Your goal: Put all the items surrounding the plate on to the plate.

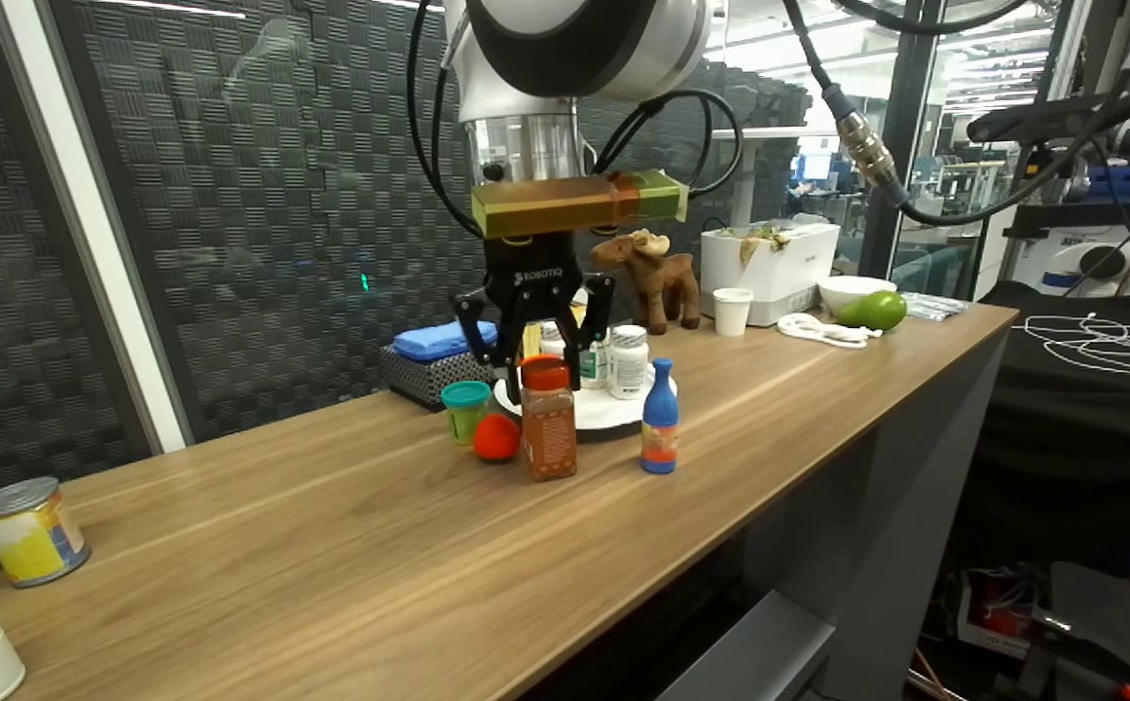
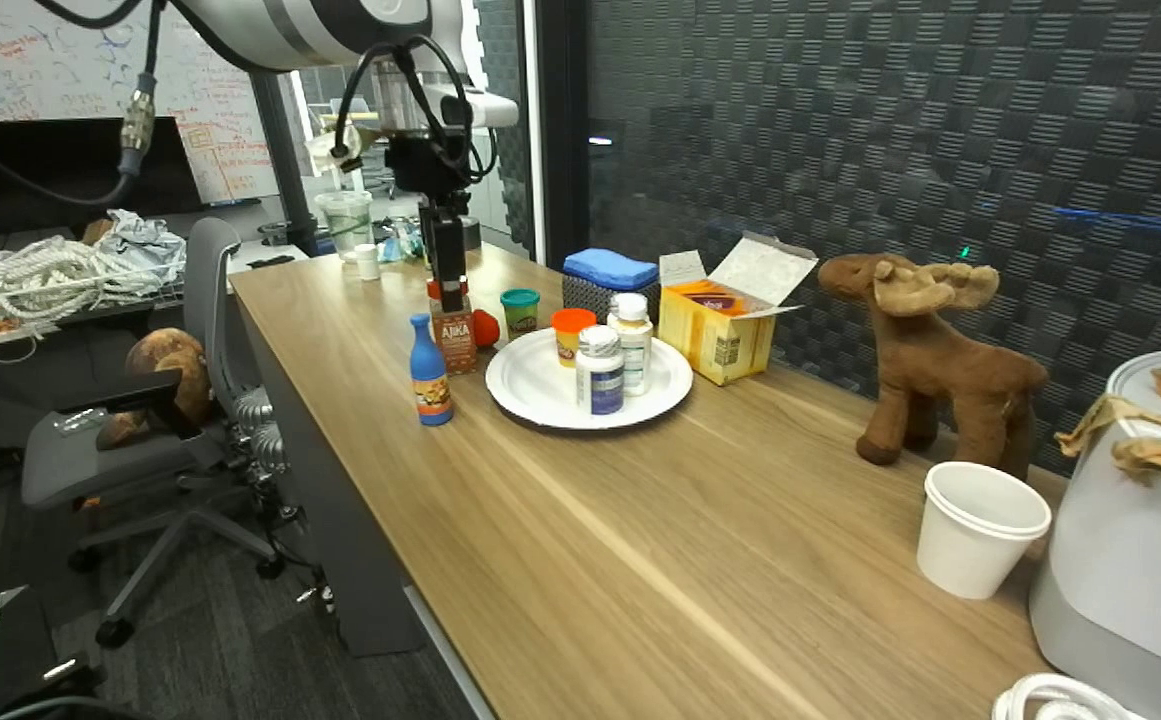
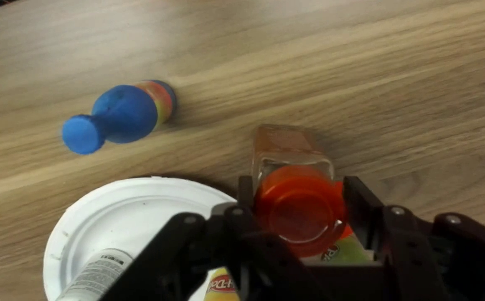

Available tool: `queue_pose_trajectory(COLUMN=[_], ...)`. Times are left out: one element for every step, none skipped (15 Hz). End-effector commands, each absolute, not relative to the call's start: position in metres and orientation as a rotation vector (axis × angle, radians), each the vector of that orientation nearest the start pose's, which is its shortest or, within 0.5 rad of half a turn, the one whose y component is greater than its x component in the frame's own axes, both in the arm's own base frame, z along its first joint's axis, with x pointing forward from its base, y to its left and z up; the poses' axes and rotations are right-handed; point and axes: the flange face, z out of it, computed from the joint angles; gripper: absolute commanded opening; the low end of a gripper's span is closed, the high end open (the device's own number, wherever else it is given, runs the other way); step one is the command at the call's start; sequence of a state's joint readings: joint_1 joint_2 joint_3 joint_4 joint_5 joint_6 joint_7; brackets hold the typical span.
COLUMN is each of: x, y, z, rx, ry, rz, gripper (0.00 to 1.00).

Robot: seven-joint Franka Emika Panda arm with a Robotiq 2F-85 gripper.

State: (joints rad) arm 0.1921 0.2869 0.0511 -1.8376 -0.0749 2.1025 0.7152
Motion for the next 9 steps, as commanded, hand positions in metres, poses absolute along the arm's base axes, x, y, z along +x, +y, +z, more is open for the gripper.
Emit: queue_pose_trajectory(x=[0.608, 0.607, 0.606, 0.606, 0.606, 0.605, 0.604, 0.603, 0.603], y=[0.146, 0.146, 0.145, 0.145, 0.142, 0.14, 0.136, 0.131, 0.126], z=[0.401, 0.408, 0.415, 0.423, 0.431, 0.44, 0.449, 0.457, 0.462], rx=[-3.109, -3.111, -3.112, -3.117, -3.112, -3.109, -3.109, -3.102, -3.096], ry=[0.79, 0.814, 0.838, 0.859, 0.891, 0.924, 0.976, 1.014, 1.057], rz=[-0.059, -0.081, -0.105, -0.135, -0.174, -0.213, -0.269, -0.304, -0.33], gripper=[0.28, 0.24, 0.24, 0.24, 0.24, 0.24, 0.24, 0.24, 0.24])
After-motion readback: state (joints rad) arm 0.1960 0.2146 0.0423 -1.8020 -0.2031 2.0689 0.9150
